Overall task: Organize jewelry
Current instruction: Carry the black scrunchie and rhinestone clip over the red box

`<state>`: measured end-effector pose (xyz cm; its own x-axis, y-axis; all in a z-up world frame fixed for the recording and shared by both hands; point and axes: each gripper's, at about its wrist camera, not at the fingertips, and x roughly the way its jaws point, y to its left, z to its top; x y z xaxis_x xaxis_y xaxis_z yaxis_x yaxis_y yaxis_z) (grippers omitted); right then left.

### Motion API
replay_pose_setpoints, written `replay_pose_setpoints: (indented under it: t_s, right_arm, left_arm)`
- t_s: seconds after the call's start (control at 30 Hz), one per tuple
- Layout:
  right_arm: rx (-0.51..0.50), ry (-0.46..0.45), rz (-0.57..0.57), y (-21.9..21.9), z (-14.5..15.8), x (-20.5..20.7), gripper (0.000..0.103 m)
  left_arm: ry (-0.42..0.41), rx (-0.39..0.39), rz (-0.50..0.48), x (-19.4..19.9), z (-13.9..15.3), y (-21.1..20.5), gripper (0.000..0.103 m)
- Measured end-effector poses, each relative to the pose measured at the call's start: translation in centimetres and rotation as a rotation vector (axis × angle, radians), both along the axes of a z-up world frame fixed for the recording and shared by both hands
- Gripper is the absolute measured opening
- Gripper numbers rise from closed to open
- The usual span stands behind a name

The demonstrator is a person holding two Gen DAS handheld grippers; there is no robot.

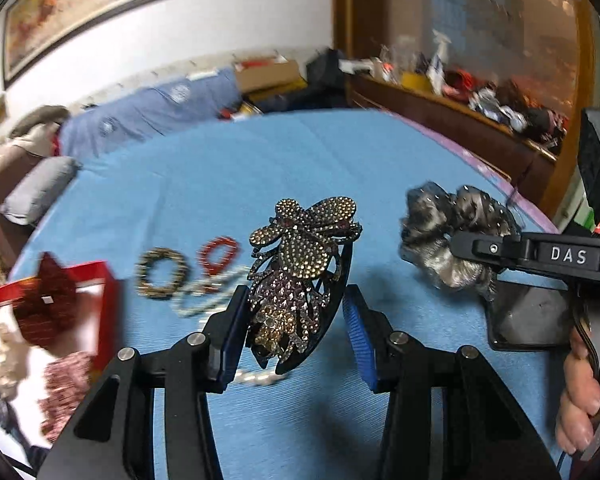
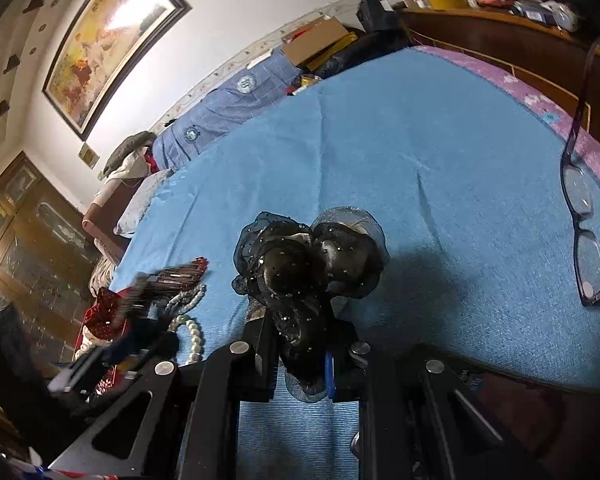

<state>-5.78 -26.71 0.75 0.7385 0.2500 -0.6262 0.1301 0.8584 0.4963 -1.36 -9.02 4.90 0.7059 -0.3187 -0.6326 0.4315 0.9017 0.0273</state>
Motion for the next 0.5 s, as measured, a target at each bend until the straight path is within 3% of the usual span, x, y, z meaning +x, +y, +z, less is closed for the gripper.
replay_pose_setpoints:
  t_s: [0.2,0.5]
  right_arm:
    - [-0.063,-0.068,0.054,1.7,1.1,-0.8,0.018]
    - [-0.136,-0.173,0.126,3.9,2.4,-2.1,0.018]
  left_arm:
    - [-0.045,-0.013,0.121,-0.6,0.5,3.3,0.046]
    - [-0.051,-0.025,0.157,-0.2,0.5,3.9,0.046]
